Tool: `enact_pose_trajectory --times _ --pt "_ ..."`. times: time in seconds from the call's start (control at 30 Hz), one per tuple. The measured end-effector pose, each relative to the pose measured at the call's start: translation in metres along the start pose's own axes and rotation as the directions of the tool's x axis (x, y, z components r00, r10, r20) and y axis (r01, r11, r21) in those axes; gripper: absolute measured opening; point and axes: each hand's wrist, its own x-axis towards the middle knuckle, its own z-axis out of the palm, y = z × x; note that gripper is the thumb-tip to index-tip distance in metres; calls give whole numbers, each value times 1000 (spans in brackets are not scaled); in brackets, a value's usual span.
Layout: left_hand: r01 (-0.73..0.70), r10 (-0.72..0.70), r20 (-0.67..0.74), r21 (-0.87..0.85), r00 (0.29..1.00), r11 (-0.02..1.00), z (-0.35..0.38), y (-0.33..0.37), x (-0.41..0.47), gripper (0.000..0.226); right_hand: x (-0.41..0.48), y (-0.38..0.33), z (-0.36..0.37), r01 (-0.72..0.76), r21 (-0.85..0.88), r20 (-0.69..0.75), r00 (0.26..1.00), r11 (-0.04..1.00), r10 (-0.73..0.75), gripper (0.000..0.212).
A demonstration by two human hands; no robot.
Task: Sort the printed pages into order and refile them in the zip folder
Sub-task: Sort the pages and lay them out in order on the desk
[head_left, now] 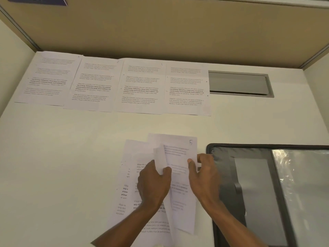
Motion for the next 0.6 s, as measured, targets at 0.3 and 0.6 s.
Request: enact_pose_trajectory --times 0.3,0.6 --pt "32 -32 2 -26 999 999 -1 -3 2 18 125 16 -89 3 -54 -304 953 999 -20 16" --pt "80 -81 38 18 996 997 1 -4 9 17 308 53 -147 -63 73 -298 951 995 82 32"
